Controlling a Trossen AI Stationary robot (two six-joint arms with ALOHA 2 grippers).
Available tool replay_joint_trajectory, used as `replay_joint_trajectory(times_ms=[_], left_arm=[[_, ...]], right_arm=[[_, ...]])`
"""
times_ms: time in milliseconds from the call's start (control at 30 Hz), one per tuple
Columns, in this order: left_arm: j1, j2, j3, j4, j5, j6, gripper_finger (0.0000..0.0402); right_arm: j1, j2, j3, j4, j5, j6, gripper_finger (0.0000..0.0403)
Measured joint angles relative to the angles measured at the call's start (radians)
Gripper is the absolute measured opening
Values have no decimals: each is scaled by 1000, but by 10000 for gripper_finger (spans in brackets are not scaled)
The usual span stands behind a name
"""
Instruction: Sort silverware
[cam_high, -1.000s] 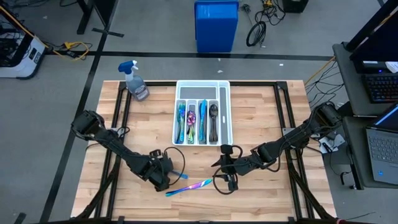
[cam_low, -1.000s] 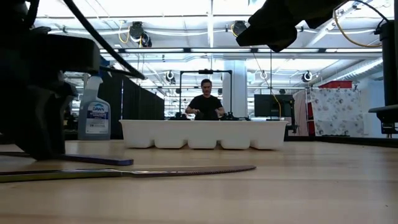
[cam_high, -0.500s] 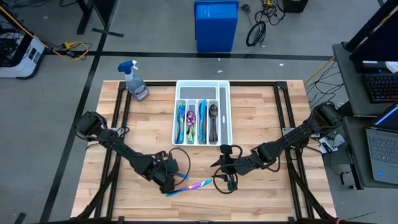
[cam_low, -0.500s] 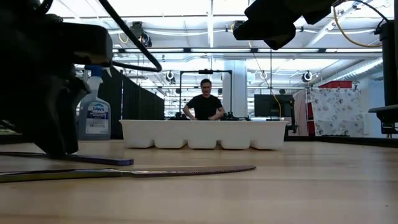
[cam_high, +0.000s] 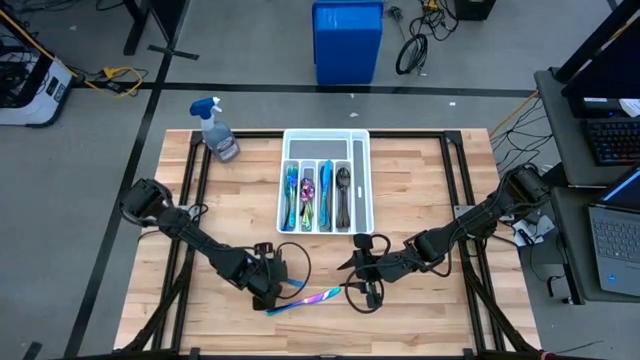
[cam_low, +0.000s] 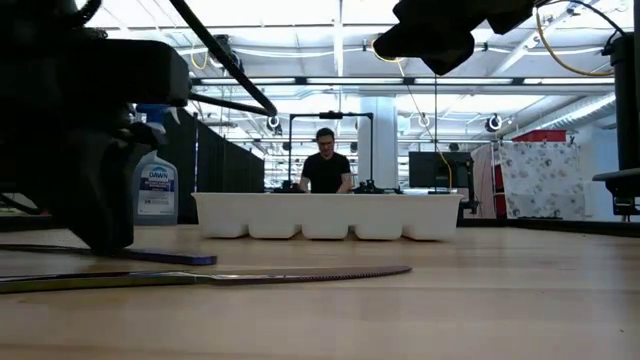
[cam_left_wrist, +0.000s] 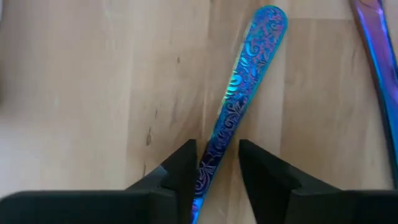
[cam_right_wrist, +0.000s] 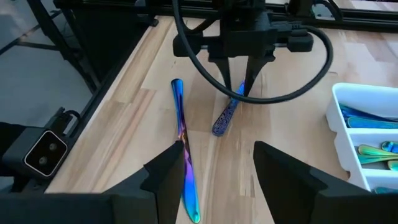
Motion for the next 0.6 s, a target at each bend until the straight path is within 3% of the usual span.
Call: replay_joint_trajectory(times_ms=[133, 233, 600], left_arm=[[17, 0, 0, 0, 5, 4, 38], [24, 6, 1, 1, 18, 20, 26], [45, 33, 3, 9, 35, 19, 103]], right_arm=[[0, 0, 0, 0, 0, -12, 176], [0, 0, 0, 0, 0, -16, 176], [0, 0, 0, -1, 0, -17, 176]])
